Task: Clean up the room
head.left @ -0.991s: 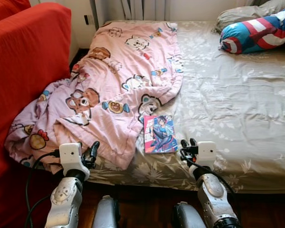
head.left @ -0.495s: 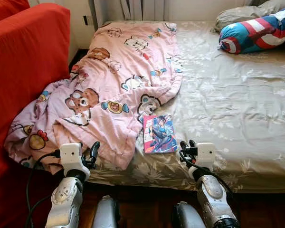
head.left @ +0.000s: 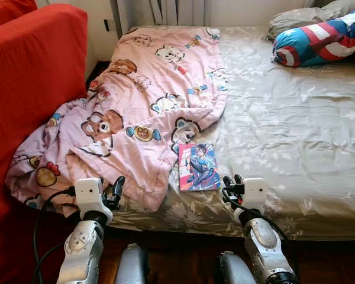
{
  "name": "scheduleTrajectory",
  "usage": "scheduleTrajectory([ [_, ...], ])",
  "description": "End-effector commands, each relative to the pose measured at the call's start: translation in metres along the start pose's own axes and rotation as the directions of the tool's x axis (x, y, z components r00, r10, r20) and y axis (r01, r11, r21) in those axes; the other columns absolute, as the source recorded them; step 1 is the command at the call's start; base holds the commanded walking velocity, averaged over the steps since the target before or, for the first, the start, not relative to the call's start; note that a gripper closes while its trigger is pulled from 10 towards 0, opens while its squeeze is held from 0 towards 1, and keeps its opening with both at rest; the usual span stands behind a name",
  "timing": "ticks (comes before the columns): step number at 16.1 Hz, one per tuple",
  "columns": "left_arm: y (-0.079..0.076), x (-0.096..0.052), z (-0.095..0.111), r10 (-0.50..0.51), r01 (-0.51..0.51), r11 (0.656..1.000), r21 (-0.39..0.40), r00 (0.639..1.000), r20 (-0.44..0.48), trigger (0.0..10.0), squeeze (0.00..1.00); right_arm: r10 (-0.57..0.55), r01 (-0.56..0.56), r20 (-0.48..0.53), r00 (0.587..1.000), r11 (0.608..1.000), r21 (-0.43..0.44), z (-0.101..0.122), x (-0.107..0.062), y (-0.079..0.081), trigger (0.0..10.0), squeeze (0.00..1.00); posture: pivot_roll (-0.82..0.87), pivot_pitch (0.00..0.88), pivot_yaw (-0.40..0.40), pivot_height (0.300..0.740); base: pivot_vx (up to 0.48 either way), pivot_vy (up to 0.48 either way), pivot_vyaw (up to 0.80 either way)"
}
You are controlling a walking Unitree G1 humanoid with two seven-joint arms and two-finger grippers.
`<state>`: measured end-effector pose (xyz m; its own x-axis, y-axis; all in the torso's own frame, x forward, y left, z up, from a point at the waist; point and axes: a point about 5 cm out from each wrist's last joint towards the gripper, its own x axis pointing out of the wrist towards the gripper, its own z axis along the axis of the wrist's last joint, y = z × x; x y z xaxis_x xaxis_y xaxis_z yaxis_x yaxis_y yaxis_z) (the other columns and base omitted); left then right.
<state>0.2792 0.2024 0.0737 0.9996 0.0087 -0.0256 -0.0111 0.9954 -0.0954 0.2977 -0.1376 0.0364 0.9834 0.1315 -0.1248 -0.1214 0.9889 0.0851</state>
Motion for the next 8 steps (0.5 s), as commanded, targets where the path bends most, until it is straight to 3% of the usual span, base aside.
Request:
scheduleTrajectory([
  [1, 0.0008, -0.0001, -0.0028, 0.005, -0.005, 1.000, -0.007, 1.000, -0.023, 10.0, 0.00, 0.013, -0.013, 0.006, 1.000, 1.000, -0.008, 0.0013, 0.0012, 0.0035, 10.0, 0.00, 0.00, 0.145, 0.021, 0.627, 0.251, 0.000, 0.00],
  [4, -0.0001, -0.0003, -0.0033, 0.001, -0.001, 1.000, -0.010, 1.000, -0.025, 10.0, 0.00, 0.015, -0.015, 0.005, 1.000, 1.000, -0.010, 0.0015, 0.0012, 0.0046, 10.0, 0.00, 0.00, 0.143, 0.021, 0.627, 0.254, 0.000, 0.57],
  [8, -0.0006, -0.0011, -0.0043, 0.000, 0.000, 1.000, -0.010, 1.000, -0.029, 10.0, 0.00, 0.007, -0.007, 0.007, 1.000, 1.000, 0.004, 0.0023, 0.0014, 0.0029, 10.0, 0.00, 0.00, 0.143, 0.020, 0.627, 0.255, 0.000, 0.00],
])
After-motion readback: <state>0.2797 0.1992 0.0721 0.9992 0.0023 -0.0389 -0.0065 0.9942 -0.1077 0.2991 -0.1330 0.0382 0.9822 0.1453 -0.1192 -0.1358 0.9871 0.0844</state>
